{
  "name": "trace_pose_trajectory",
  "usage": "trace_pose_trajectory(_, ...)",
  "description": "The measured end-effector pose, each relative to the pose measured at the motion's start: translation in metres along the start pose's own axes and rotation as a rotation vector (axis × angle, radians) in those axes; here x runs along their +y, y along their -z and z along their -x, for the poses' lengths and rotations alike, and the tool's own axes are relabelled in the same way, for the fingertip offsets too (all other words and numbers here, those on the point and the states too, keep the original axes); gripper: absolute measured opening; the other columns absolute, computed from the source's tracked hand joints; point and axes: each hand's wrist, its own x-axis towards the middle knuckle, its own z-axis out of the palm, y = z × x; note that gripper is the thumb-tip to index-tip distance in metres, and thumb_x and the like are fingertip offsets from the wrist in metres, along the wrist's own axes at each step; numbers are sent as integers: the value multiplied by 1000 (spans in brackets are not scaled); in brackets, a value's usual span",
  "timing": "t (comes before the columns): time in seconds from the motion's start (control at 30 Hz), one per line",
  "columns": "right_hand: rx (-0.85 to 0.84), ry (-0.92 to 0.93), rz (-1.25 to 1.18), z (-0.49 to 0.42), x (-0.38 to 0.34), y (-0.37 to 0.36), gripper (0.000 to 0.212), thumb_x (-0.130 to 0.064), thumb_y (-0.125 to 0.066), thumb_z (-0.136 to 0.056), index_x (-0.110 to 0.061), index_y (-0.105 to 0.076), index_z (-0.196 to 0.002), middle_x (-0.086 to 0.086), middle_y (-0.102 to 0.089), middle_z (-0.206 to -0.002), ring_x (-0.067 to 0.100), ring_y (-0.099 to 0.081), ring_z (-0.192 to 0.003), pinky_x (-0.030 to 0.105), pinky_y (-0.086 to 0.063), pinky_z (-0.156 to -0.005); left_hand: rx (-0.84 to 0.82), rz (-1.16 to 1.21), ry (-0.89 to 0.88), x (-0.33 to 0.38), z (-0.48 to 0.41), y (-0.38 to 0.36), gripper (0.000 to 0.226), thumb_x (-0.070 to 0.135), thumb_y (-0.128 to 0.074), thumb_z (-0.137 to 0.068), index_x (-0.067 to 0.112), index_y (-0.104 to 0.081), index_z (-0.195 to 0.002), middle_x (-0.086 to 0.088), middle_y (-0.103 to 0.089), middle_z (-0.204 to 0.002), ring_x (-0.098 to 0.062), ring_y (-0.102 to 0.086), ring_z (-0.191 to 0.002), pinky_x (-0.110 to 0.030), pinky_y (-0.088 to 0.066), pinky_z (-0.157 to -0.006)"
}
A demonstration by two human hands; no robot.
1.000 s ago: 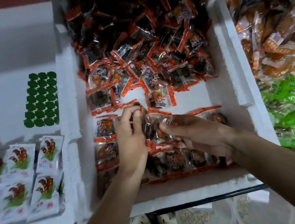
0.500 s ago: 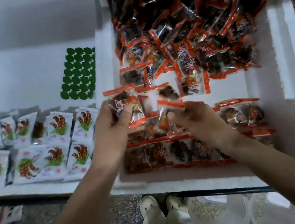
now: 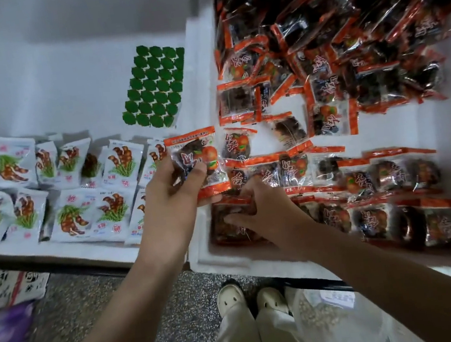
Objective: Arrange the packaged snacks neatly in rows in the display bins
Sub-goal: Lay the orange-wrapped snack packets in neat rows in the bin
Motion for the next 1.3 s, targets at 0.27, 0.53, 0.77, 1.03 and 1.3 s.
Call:
trace_pose_trajectory(0.27, -114, 93, 170, 20, 8, 22, 41, -23, -54, -94, -27, -41, -132, 0, -66, -107, 14, -63, -85, 24, -52, -70, -47, -65, 69, -20, 12, -1, 18, 1, -49, -94, 13, -61, -96, -6, -68, -95, -14, -66, -85, -25, -57, -66)
trace_pose_trajectory(0.53, -18, 65, -402, 35, 10, 59, 19, -30, -60, -83, -18, -63, -97, 3, -70, -82, 13, -69, -77, 27, -58, -64, -315, -269, 47, -30, 29, -28, 27, 4, -54, -92, 27, -61, -103, 5, -70, -94, -10, -65, -89, -29, -52, -80)
trace_pose_trajectory(0.77, 163, -15, -46, 24, 36, 72, 6, -28, -61, -89, -23, -63, -91, 0, -70, -81, 14, -67, -64, 25, -55, -62, -424, -1078, -441, -40, 34, -25, 39, 8, -63, -85, 18, -54, -121, 4, -51, -114, -11, -48, -104, -26, -45, -89)
trace_pose_trajectory(1.03, 45, 54, 163, 13, 32, 32, 8, -22, -59, -91, -22, -64, -98, -7, -62, -74, 5, -54, -51, 22, -47, -50, -523, -1431, -433, -37, 24, -17, 49, 11, -50, -93, 22, -32, -137, 4, -26, -139, -12, -31, -126, -22, -39, -95)
trace_pose_trajectory(1.3, 82, 174, 548, 14, 30, 38, 36, -32, -56, -92, -22, -45, -125, -4, -44, -125, 18, -55, -98, 32, -48, -78, -534, -1405, -458, -49, 19, -10, 43, 6, -78, -68, 14, -62, -108, -4, -55, -110, -21, -57, -98, -29, -55, -65)
